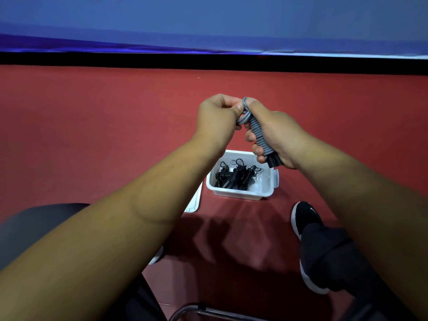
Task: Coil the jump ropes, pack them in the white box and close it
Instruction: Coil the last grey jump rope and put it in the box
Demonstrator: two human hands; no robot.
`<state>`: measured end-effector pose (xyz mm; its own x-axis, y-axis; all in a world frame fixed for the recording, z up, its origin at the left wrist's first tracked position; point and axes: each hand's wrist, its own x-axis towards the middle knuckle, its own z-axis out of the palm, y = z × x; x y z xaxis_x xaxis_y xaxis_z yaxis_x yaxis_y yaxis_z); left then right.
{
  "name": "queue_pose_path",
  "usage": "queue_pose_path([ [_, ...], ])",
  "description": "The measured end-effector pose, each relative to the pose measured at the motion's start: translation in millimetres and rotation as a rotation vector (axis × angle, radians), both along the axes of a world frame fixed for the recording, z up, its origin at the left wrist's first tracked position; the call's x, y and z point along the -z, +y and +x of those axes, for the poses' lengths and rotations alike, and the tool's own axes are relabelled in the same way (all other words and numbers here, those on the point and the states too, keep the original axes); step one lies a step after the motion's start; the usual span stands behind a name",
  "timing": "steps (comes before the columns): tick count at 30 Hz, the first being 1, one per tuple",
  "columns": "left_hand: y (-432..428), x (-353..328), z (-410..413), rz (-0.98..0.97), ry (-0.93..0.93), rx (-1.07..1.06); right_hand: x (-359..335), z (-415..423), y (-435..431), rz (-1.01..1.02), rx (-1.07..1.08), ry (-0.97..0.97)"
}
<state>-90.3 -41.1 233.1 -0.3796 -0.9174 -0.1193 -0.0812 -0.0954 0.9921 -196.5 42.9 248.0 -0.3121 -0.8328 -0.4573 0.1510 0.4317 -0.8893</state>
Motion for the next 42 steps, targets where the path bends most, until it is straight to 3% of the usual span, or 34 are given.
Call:
queue_pose_path([
  [6,-1.8,-16.9,-2.8,0.247,0.122,0.04,-6.1,-9.5,-1.1,-0.065,0.053,-0.053],
  [12,-8.1,-31.9,2.6,0.371,0.184,0.129,-10.4,-15.5,-0.5,-0.082,0.076,-0.08],
  [18,-11.0,-28.4,8.3,0.424,0.13,0.086,-7.5,-8.4,-2.8,-0.051,0.029,-0.075],
  [24,-8.6,-22.9,9.0,0.304,0.131,0.071,-4.2,-5.9,-1.3,-0.029,0.015,-0.066],
  [37,-17.0,-14.7,7.7,-0.206,-0.198,0.246,6.2,-14.2,5.3,0.011,-0.01,-0.064],
  [42,-14.3,-19.1,4.8,-0.299,-0.176,0.245,3.4,-21.1,1.1,-0.001,-0.024,0.004],
])
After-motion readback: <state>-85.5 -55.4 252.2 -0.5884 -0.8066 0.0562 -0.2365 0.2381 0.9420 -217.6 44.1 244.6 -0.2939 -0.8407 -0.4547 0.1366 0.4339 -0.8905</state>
